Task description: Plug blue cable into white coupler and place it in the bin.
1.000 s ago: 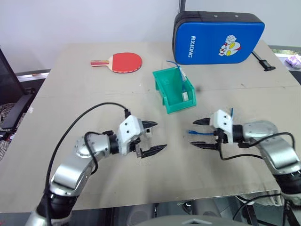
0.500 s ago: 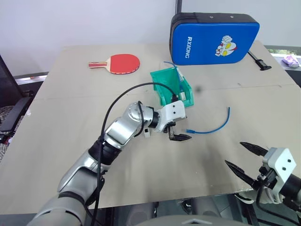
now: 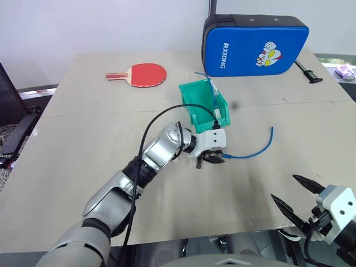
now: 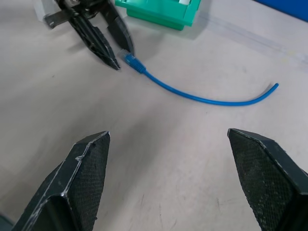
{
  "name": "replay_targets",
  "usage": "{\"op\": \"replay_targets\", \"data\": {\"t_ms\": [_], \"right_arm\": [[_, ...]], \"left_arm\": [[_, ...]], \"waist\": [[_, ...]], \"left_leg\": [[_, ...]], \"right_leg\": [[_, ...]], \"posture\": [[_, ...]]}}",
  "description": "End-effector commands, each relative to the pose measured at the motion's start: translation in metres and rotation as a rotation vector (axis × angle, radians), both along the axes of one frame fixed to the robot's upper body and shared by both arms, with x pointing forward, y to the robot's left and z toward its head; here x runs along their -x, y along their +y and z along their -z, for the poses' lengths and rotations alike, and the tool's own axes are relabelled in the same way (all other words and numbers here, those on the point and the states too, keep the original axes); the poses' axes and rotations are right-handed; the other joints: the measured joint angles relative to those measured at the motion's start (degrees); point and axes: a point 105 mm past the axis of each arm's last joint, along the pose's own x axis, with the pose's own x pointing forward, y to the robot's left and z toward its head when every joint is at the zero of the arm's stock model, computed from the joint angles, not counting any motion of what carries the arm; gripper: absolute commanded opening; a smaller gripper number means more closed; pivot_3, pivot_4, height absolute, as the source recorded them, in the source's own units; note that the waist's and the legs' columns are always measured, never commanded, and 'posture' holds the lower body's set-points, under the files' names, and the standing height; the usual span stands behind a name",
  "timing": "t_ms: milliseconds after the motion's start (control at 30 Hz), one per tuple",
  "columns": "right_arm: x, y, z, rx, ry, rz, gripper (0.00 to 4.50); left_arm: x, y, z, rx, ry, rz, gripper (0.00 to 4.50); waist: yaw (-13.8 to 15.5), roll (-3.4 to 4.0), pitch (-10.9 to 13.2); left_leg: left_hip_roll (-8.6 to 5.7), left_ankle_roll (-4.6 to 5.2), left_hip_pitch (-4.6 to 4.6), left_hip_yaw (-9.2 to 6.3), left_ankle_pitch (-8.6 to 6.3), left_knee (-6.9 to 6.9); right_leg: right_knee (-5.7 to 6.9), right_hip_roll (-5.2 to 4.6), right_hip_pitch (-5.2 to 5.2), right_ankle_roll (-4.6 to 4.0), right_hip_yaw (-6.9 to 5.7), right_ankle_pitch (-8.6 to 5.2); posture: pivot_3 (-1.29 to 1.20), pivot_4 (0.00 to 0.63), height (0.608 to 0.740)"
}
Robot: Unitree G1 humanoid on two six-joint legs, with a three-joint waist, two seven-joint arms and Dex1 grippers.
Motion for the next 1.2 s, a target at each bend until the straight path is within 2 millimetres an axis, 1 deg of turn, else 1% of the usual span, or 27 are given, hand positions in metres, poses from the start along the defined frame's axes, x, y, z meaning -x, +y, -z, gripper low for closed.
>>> {"op": "replay_targets", "data": {"t_ms": [33, 100, 133, 233, 267, 300, 400, 433, 500, 600, 700, 833, 933, 1067, 1100, 1133, 1200], "right_arm": [[0.0, 0.005, -0.007, -0.007, -0.024, 0.003, 3.85], [-0.001, 0.006, -0.006, -0.028, -0.016, 0.013, 3.85], [-0.004, 0.009, -0.005, -0.088, 0.004, 0.031, 3.85], [-0.011, 0.026, -0.001, -0.353, 0.093, 0.074, 3.85], [-0.015, 0.029, 0.001, -0.434, 0.116, 0.101, 3.85], [-0.018, 0.031, 0.001, -0.481, 0.132, 0.119, 3.85], [-0.031, 0.035, 0.002, -0.591, 0.157, 0.165, 3.85], [-0.037, 0.041, -0.001, -0.656, 0.151, 0.16, 3.85], [-0.051, 0.054, -0.016, -0.791, 0.111, 0.122, 3.85], [-0.059, 0.071, -0.039, -0.936, 0.084, 0.024, 3.85], [-0.061, 0.079, -0.051, -1.018, 0.093, -0.062, 3.85], [-0.061, 0.08, -0.061, -1.061, 0.102, -0.127, 3.85], [-0.058, 0.08, -0.068, -1.081, 0.105, -0.173, 3.85], [-0.054, 0.083, -0.072, -1.088, 0.129, -0.218, 3.85], [-0.053, 0.084, -0.073, -1.092, 0.135, -0.23, 3.29], [-0.051, 0.085, -0.074, -1.096, 0.145, -0.246, 3.04], [-0.05, 0.089, -0.074, -1.089, 0.166, -0.269, 2.03]], "left_arm": [[0.003, -0.002, -0.004, -0.013, -0.026, 0.053, 0.03], [0.003, -0.002, -0.006, -0.002, -0.027, 0.054, 0.03], [0.003, -0.003, -0.011, 0.042, -0.025, 0.05, 0.03], [0.01, -0.007, -0.046, 0.309, 0.117, 0.03, 0.03], [0.011, -0.006, -0.054, 0.363, 0.106, 0.036, 0.03], [0.011, -0.004, -0.059, 0.389, 0.087, 0.039, 0.03], [0.014, -0.001, -0.068, 0.443, 0.034, 0.049, 0.03], [0.018, 0.0, -0.072, 0.48, 0.066, 0.044, 0.03], [0.029, 0.001, -0.082, 0.566, 0.196, 0.02, 0.03], [0.046, 0.006, -0.086, 0.603, 0.383, 0.02, 0.03], [0.059, 0.014, -0.095, 0.638, 0.561, 0.027, 0.03], [0.068, 0.025, -0.107, 0.674, 0.745, 0.043, 0.03], [0.068, 0.03, -0.113, 0.698, 0.814, 0.028, 0.03], [0.071, 0.031, -0.113, 0.703, 0.841, 0.019, 0.03], [0.072, 0.031, -0.113, 0.706, 0.847, 0.017, 0.0], [0.073, 0.031, -0.113, 0.706, 0.849, 0.017, 0.0], [0.073, 0.03, -0.113, 0.705, 0.85, 0.017, 0.0]], "waist": [[0.0, 0.01, 0.0], [0.0, 0.01, 0.0], [0.0, 0.01, 0.0], [-0.2, 0.0, 0.0], [-0.1, 0.0, 0.0], [-0.2, 0.0, 0.0], [-0.2, 0.04, 0.0], [-0.2, 0.04, 0.0], [-0.5, 0.04, 0.0], [-0.6, 0.05, 0.0], [-0.5, 0.05, 0.0], [-0.6, 0.05, 0.0], [-0.6, 0.05, 0.0], [-0.6, 0.05, 0.0], [-0.6, 0.05, 0.0], [-0.6, 0.05, 0.0], [-0.6, 0.05, 0.0]], "left_leg": [[0.01, 0.0, 0.01, 0.0, 0.0, 0.0], [0.01, 0.0, 0.01, -0.01, 0.0, 0.0], [0.01, 0.0, 0.01, -0.01, 0.0, 0.0], [0.09, 0.0, 0.0, -0.04, 0.0, 0.0], [0.11, 0.0, -0.02, -0.06, 0.0, 0.0], [0.11, 0.0, -0.02, -0.07, 0.0, 0.0], [0.11, 0.0, -0.01, -0.06, 0.0, 0.0], [0.09, 0.0, 0.0, -0.05, 0.0, 0.0], [0.09, 0.0, 0.0, -0.03, 0.0, 0.0], [0.1, 0.0, -0.01, -0.06, 0.0, 0.01], [0.09, 0.0, -0.02, -0.18, 0.0, 0.0], [0.08, 0.0, -0.04, -0.18, 0.0, -0.01], [0.08, 0.0, -0.02, -0.18, 0.0, 0.0], [0.07, 0.0, 0.01, -0.19, 0.01, 0.0], [0.06, 0.0, 0.02, -0.18, 0.01, 0.0], [0.06, 0.0, 0.01, -0.18, 0.01, 0.0], [0.06, 0.0, 0.02, -0.16, 0.01, 0.0]], "right_leg": [[0.01, 0.01, 0.0, 0.0, 0.0, 0.0], [0.02, 0.03, 0.0, 0.0, -0.01, 0.0], [0.02, 0.03, 0.0, 0.0, -0.03, 0.0], [0.03, 0.02, -0.02, -0.01, -0.02, 0.0], [0.05, 0.0, -0.03, -0.01, -0.04, 0.0], [0.06, 0.0, -0.05, -0.01, -0.05, 0.0], [0.06, -0.01, -0.03, -0.02, -0.03, 0.01], [0.05, -0.01, -0.02, -0.01, -0.02, 0.01], [0.05, -0.02, -0.02, -0.01, 0.0, 0.02], [0.06, -0.02, -0.04, 0.03, -0.01, 0.04], [0.06, -0.01, -0.02, 0.2, -0.12, 0.14], [0.05, -0.01, -0.03, 0.21, -0.12, 0.15], [0.06, 0.0, -0.02, 0.21, -0.12, 0.14], [0.08, 0.02, -0.01, 0.21, -0.12, 0.14], [0.08, 0.02, 0.0, 0.21, -0.11, 0.14], [0.08, 0.02, 0.0, 0.21, -0.1, 0.14], [0.08, 0.02, 0.0, 0.21, -0.08, 0.14]], "posture": [[0.0, 0.15, 0.74], [0.0, 0.15, 0.74], [0.0, 0.15, 0.74], [0.0, 0.15, 0.74], [0.0, 0.15, 0.74], [0.0, 0.15, 0.74], [0.0, 0.15, 0.74], [0.0, 0.15, 0.74], [0.0, 0.15, 0.74], [0.0, 0.15, 0.74], [0.0, 0.15, 0.74], [0.0, 0.15, 0.74], [0.0, 0.15, 0.74], [0.0, 0.15, 0.74], [0.0, 0.15, 0.74], [0.0, 0.15, 0.74], [0.0, 0.15, 0.74]]}}
